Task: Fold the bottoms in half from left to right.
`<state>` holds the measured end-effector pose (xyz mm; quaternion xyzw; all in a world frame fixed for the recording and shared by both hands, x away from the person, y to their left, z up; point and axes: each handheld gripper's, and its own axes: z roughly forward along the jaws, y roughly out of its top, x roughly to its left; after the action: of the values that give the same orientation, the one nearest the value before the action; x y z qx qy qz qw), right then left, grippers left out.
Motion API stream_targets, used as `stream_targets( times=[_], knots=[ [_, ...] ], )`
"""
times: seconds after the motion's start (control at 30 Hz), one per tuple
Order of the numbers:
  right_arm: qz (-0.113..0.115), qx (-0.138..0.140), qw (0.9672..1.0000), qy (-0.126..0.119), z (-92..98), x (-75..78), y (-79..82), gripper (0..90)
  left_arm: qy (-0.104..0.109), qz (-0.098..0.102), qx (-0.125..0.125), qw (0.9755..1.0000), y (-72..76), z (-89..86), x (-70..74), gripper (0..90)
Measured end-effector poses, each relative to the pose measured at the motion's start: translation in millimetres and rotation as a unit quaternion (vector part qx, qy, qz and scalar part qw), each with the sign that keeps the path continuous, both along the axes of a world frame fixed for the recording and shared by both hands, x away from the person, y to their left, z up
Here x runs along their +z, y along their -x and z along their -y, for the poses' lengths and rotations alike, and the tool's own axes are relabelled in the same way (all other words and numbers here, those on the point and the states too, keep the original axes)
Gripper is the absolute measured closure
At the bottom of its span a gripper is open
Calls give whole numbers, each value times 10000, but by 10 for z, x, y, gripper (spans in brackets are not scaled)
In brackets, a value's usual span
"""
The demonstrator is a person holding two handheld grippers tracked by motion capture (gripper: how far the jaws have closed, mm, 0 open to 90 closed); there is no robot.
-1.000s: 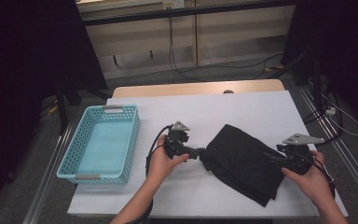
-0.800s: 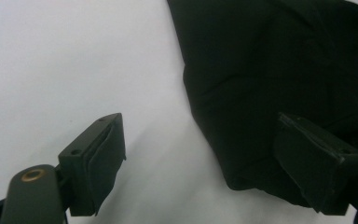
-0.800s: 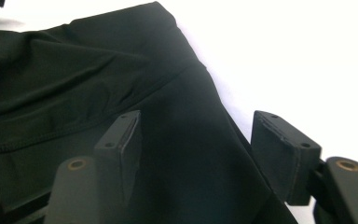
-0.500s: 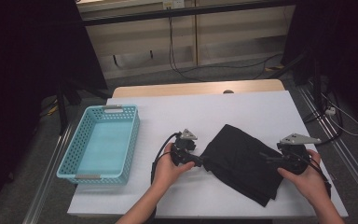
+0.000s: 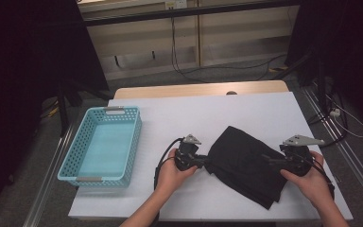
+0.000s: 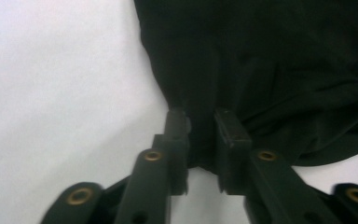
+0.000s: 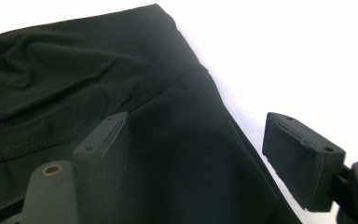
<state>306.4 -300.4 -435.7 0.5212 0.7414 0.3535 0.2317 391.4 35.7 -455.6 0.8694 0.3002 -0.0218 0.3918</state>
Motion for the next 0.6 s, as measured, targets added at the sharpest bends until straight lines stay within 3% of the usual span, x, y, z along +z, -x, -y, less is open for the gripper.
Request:
stream_targets(
  times=[0.17,0.4,0.6],
  knots=[
    [51,-16,10000,-71,30,18,10,217,53,-240,124,9996,-86,-101,37,807],
    [118,-80,9998,-163,70,39,25,202,50,-389,300,9988,-272,-313,181,811],
    [150,-46,9997,-185,52,50,29,198,-50,-501,438,9978,-415,-523,223,809]
  ],
)
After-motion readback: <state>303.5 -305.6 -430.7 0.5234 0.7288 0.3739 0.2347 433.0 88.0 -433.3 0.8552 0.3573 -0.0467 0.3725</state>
